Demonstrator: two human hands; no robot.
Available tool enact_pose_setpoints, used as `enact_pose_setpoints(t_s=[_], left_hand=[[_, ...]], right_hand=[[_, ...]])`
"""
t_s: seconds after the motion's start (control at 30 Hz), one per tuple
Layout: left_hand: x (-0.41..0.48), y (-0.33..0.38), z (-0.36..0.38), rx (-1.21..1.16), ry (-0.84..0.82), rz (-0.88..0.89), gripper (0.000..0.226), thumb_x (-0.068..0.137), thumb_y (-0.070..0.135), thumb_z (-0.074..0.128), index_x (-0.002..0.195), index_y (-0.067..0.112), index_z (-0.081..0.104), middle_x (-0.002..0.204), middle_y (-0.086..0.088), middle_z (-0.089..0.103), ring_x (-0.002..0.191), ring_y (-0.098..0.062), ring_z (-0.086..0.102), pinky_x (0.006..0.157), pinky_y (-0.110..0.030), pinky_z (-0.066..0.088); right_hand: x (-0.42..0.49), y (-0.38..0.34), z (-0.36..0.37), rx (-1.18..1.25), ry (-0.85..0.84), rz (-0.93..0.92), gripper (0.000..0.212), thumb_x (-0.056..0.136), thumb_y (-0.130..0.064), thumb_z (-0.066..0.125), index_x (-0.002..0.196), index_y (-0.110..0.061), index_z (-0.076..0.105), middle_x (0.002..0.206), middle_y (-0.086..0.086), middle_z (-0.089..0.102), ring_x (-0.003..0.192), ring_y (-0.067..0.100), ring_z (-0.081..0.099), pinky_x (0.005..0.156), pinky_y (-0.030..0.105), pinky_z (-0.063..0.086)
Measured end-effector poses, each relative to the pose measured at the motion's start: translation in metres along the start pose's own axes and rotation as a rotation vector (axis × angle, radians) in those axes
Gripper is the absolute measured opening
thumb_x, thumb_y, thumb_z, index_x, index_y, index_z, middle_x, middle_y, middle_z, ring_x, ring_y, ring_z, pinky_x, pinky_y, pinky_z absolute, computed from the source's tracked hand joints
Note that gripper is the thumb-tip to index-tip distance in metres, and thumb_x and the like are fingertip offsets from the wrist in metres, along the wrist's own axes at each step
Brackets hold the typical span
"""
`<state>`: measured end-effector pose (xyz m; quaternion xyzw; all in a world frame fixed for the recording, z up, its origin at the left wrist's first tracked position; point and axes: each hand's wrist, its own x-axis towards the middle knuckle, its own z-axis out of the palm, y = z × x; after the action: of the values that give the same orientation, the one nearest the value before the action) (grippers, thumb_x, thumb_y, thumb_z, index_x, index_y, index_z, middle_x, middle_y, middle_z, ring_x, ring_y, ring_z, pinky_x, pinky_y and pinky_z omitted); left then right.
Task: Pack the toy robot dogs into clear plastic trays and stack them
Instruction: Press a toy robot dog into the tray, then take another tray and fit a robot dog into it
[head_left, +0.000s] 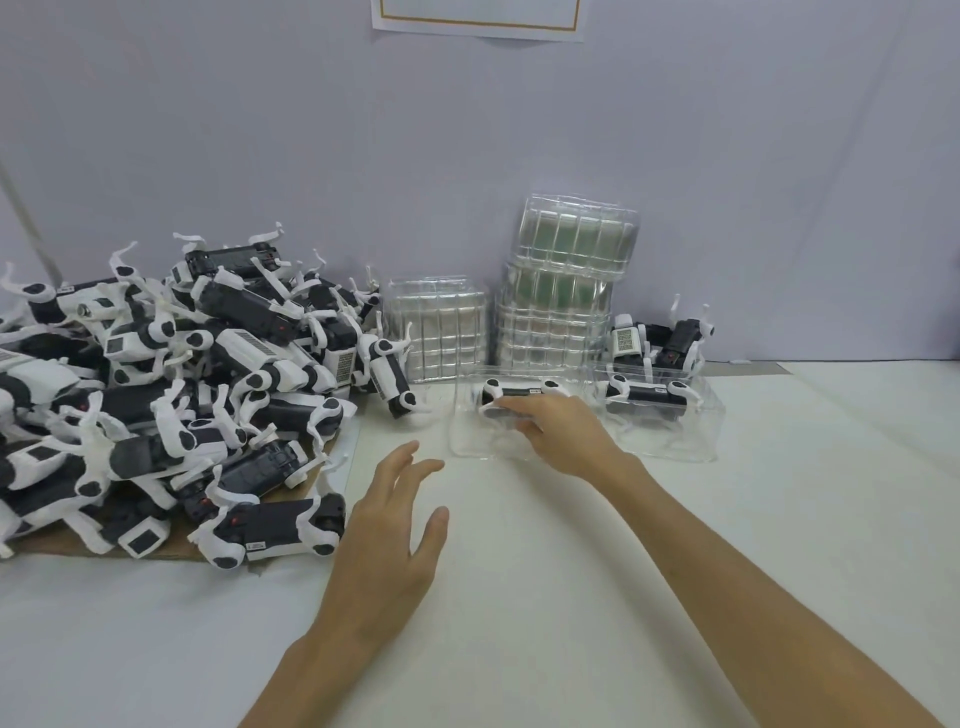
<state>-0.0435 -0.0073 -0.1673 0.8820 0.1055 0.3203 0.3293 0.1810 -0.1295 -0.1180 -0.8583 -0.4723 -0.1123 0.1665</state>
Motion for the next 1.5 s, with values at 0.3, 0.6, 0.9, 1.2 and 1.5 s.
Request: enact_pose_setpoints(t_s=[0.3, 0.6, 0.9, 1.2, 1.5], left_hand=[[0.001, 0.001, -0.001, -0.011, 0.013, 0.008, 0.040, 0.090, 0.037, 0.046, 0.130, 0.032, 0.052, 0.149, 0.023, 0.030, 0.116, 0.023, 0.031, 0.102, -0.032, 0.035], [0.000, 0.001, 0.002, 0.014, -0.006, -0.012, 0.035, 0.096, 0.019, 0.059, 0.129, 0.031, 0.053, 0.149, 0.020, 0.030, 0.113, 0.007, 0.041, 0.100, -0.034, 0.036], [0.002, 0.001, 0.001, 0.015, 0.024, 0.006, 0.034, 0.096, 0.018, 0.059, 0.125, 0.032, 0.053, 0.146, 0.021, 0.031, 0.112, 0.015, 0.039, 0.102, -0.040, 0.039], [-0.002, -0.002, 0.001, 0.203, -0.248, -0.053, 0.042, 0.100, 0.034, 0.048, 0.141, 0.038, 0.038, 0.157, 0.019, 0.019, 0.137, -0.006, 0.036, 0.110, -0.029, 0.024], [0.001, -0.002, 0.009, 0.522, -0.370, 0.084, 0.046, 0.097, 0.048, 0.042, 0.142, 0.038, 0.048, 0.159, 0.010, 0.029, 0.147, -0.008, 0.029, 0.116, -0.023, 0.026]], right_hand=[[-0.040, 0.022, -0.020, 0.070, -0.060, 0.010, 0.043, 0.100, -0.016, 0.054, 0.129, -0.047, 0.061, 0.111, -0.022, 0.065, 0.107, 0.019, 0.057, 0.081, 0.029, 0.048], [-0.035, 0.012, -0.012, 0.126, -0.014, 0.016, 0.042, 0.099, -0.011, 0.054, 0.126, -0.041, 0.066, 0.118, -0.010, 0.071, 0.110, 0.024, 0.058, 0.085, 0.033, 0.047], [-0.045, 0.038, -0.013, 0.028, 0.048, 0.122, 0.044, 0.097, -0.010, 0.053, 0.130, -0.036, 0.062, 0.114, -0.009, 0.069, 0.113, 0.019, 0.056, 0.102, 0.042, 0.035], [-0.017, 0.015, -0.022, 0.219, 0.271, 0.344, 0.037, 0.088, -0.006, 0.057, 0.121, -0.021, 0.067, 0.130, -0.001, 0.063, 0.102, 0.018, 0.059, 0.105, 0.042, 0.037], [0.097, -0.016, -0.051, 0.077, 0.152, 0.133, 0.045, 0.096, -0.023, 0.061, 0.139, -0.015, 0.049, 0.136, 0.005, 0.057, 0.121, 0.023, 0.055, 0.099, 0.039, 0.047]])
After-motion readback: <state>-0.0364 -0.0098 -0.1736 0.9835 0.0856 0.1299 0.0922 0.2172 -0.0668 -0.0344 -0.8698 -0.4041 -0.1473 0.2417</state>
